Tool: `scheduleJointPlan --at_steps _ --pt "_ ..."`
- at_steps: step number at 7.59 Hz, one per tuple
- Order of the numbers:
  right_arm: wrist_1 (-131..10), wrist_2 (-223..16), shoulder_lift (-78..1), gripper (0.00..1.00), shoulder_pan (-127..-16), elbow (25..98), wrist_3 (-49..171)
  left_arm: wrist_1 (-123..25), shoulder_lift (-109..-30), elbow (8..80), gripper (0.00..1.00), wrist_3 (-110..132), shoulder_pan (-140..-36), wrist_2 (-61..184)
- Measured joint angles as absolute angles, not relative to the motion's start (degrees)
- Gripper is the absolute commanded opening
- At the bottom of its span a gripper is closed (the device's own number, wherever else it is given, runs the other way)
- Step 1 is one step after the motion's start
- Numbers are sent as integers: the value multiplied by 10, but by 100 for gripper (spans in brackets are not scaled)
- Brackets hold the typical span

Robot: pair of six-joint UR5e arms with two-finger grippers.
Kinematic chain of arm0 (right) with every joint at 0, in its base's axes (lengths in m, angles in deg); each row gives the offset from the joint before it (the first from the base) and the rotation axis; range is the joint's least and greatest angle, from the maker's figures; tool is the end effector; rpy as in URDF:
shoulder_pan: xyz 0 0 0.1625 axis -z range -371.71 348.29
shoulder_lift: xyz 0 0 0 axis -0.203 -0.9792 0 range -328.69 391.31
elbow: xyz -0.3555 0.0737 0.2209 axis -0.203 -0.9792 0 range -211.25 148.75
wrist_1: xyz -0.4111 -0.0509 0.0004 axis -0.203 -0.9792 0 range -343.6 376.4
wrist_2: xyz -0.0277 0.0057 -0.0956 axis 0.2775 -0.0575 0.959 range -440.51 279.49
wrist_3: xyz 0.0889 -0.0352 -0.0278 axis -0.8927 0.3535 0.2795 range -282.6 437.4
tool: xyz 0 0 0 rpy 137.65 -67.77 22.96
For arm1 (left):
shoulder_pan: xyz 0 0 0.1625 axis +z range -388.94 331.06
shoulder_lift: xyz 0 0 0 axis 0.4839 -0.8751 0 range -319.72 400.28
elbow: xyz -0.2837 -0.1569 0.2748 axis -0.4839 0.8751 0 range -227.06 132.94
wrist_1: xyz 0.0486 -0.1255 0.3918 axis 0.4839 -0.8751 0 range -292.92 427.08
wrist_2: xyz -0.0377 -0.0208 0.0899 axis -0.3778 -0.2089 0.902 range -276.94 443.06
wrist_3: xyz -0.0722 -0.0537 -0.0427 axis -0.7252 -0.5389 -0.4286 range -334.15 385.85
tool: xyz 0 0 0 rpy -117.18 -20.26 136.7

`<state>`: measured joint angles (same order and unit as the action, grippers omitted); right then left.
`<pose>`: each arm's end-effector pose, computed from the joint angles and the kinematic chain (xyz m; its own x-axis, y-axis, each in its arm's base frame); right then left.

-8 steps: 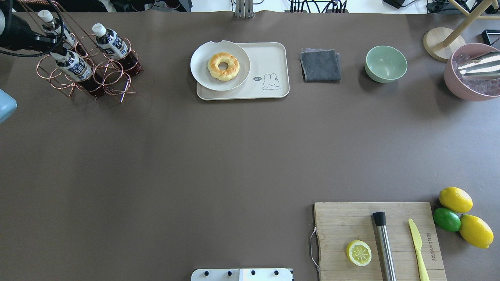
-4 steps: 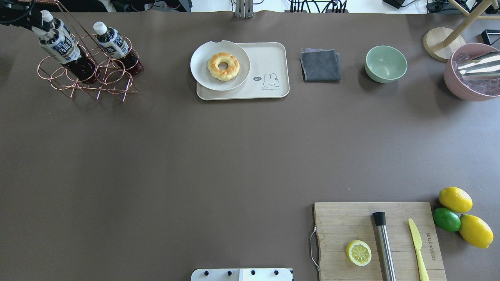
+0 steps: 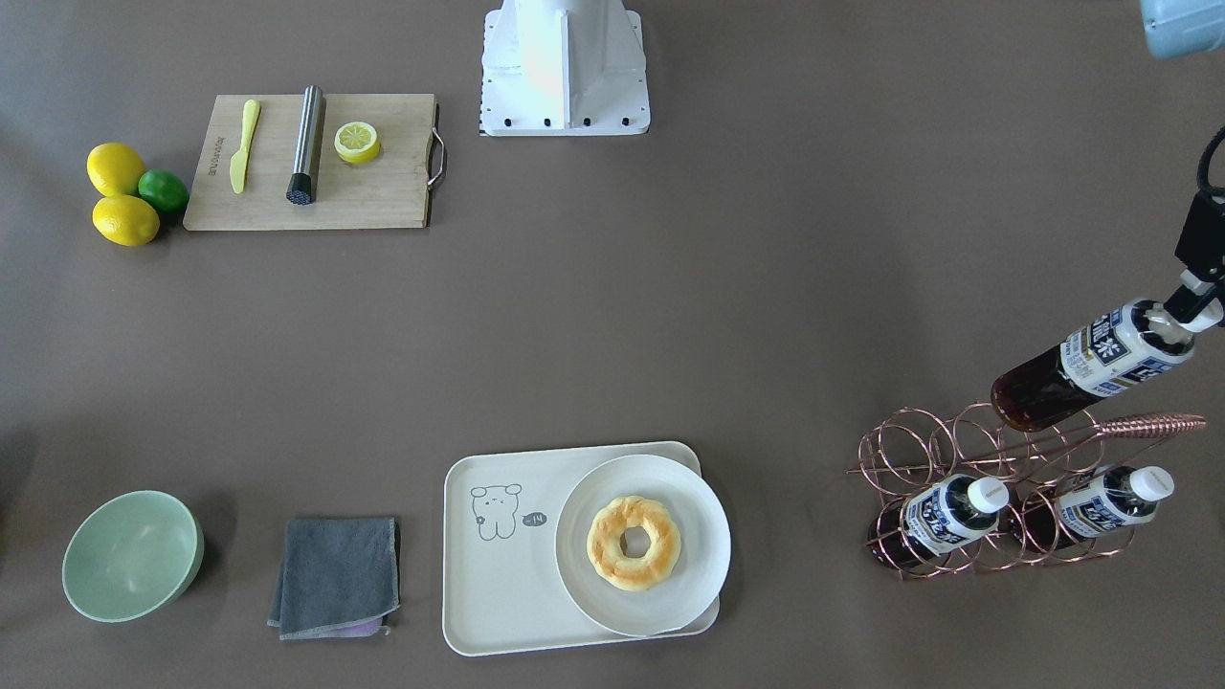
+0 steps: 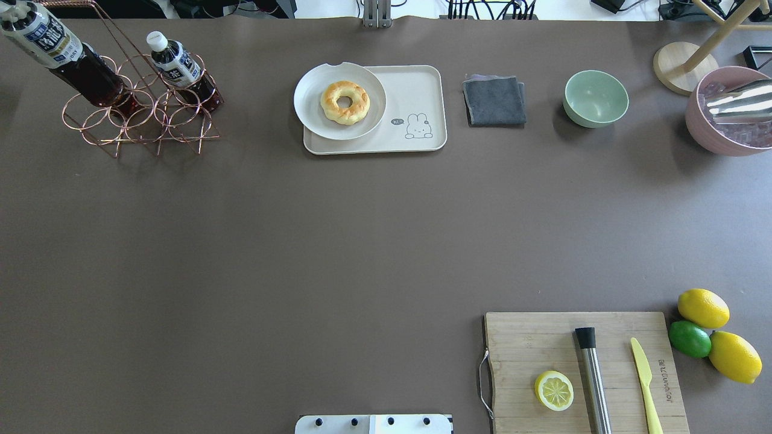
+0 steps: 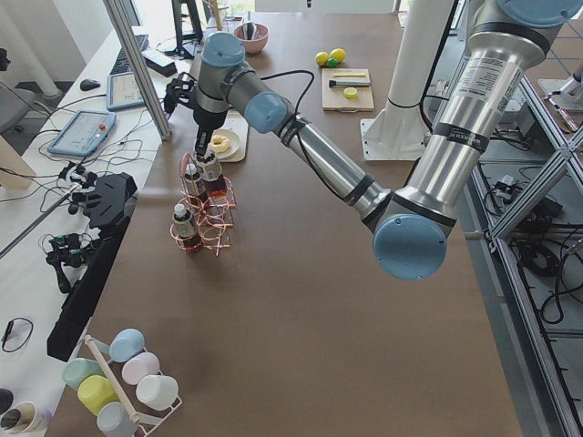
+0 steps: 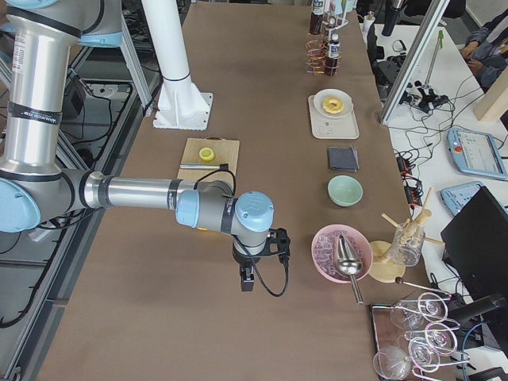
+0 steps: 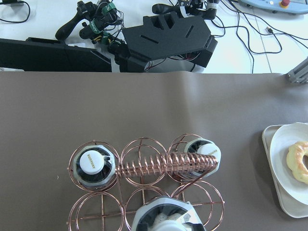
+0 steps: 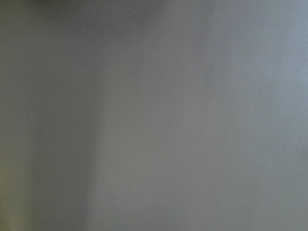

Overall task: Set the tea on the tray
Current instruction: 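Lift the tea bottle out of the rack with the left gripper, then carry the bottle toward the table center and set it down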

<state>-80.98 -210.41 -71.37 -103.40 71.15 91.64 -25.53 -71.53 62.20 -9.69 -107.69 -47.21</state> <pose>0.0808 -0.3852 0.6680 0.7479 -0.1389 0.6491 0.1597 0.9868 0.0272 0.0452 -0.5806 0.2855 0.6200 0.0653 -0.7819 0.2694 0.9182 0.2904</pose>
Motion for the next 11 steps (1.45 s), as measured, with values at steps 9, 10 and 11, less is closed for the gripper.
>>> scheduleJointPlan --at_steps 9,10,11 --pt "-789 -2111 -714 100 -1031 711 916 51 -983 698 0 -413 -698 -171" --pt "-789 -2111 -714 100 -1031 711 916 57 -1005 683 0 -455 -633 -119" --pt "-789 -2112 -714 100 -1031 711 916 58 -1026 662 0 -490 -587 -89"
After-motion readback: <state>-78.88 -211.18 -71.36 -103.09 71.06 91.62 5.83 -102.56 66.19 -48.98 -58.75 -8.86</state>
